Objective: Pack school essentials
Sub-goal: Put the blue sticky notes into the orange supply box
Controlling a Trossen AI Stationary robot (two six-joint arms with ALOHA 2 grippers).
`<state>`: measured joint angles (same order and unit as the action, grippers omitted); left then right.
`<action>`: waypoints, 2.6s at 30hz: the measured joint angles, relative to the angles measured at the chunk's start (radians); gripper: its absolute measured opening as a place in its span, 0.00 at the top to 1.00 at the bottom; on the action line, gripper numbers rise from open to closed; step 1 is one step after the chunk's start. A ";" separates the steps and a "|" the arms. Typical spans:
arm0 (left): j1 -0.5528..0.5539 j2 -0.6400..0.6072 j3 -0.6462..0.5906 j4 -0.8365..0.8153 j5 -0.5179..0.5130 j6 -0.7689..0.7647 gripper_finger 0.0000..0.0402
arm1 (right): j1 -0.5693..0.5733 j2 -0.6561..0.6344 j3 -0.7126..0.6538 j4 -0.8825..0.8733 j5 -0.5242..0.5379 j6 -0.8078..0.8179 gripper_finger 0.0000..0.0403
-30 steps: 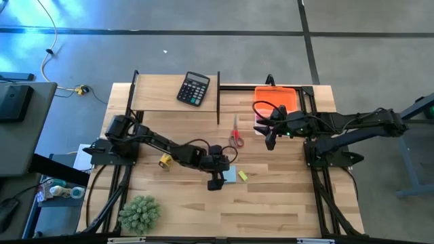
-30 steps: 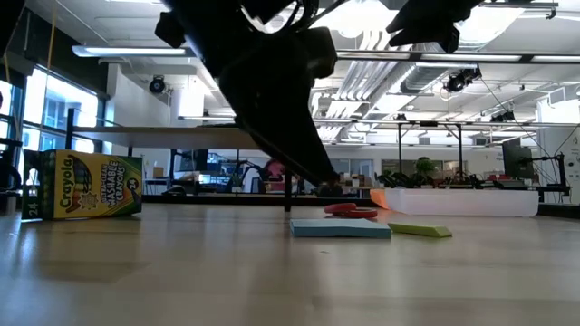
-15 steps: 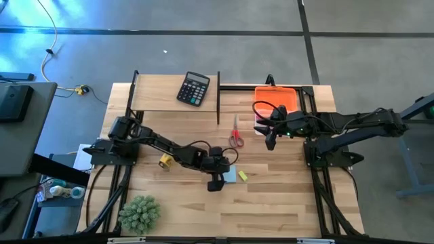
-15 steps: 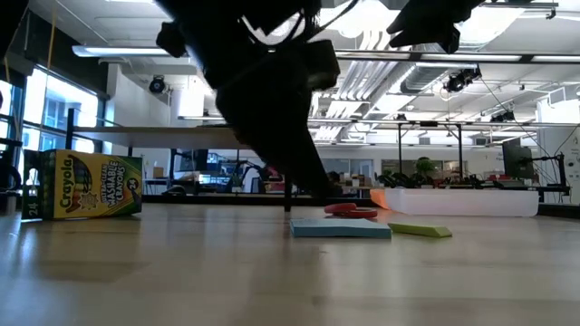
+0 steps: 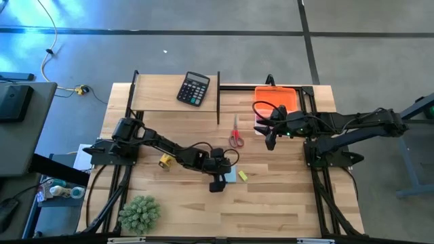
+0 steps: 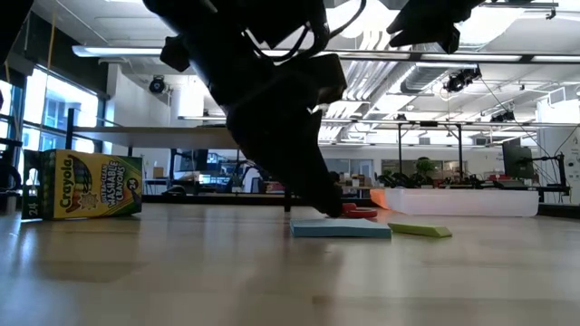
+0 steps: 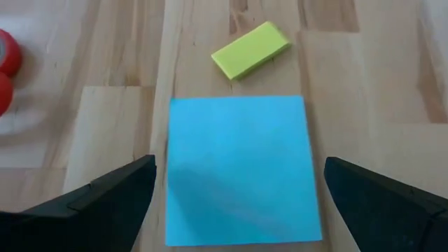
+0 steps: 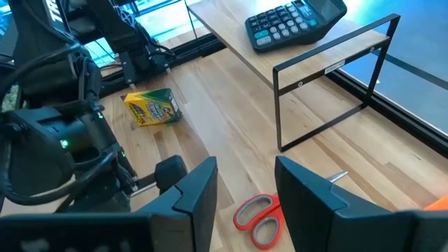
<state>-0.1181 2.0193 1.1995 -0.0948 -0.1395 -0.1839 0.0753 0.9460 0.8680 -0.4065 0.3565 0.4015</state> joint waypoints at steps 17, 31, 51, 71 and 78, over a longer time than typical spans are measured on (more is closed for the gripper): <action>0.003 0.050 0.002 0.031 0.023 -0.022 0.00 | 0.000 0.000 0.000 -0.002 0.000 0.001 0.67; 0.007 0.060 0.002 0.027 0.012 -0.027 0.15 | 0.000 0.000 0.000 0.000 0.000 0.001 0.67; 0.008 0.054 0.000 0.044 0.035 -0.023 0.50 | 0.000 0.000 0.000 0.000 0.000 0.001 0.67; 0.067 -0.017 -0.002 0.133 0.078 -0.184 0.57 | 0.000 0.000 0.000 0.009 0.000 0.009 0.67; 0.113 -0.026 -0.001 0.235 0.067 -0.218 0.56 | -0.028 -0.003 0.000 0.089 0.006 0.071 0.67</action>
<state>-0.0056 1.9934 1.1988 0.1402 -0.0726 -0.4018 0.0472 0.9427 0.8681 -0.3171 0.3624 0.4722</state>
